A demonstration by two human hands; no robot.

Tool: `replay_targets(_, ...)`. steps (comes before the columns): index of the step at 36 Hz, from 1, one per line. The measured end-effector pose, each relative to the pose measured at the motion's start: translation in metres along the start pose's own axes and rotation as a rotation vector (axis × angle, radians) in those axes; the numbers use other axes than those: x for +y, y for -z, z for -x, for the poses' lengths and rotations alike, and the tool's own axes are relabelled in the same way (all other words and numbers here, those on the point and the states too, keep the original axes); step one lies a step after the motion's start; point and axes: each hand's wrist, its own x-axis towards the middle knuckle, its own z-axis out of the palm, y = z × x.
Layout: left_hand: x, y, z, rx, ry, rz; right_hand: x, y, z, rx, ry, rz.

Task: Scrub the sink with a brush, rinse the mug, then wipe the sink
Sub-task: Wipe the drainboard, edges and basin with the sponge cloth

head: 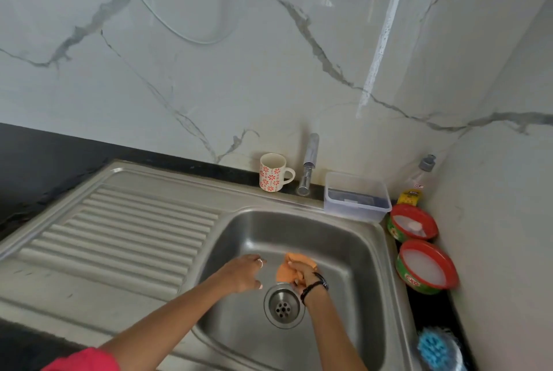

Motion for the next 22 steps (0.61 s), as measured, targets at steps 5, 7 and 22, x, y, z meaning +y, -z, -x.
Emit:
replay_targets(5,0.004,0.0,-0.003,-0.015,0.0,-0.024,0.002,0.003,-0.007,0.06,0.05,0.325)
replay_targets(7,0.004,0.0,-0.006,-0.015,0.002,-0.009,0.001,0.007,-0.016,0.082,0.092,0.378)
replay_targets(22,0.032,0.025,-0.031,-0.005,-0.148,0.79,-0.058,0.036,0.021,-0.304,-0.196,0.181)
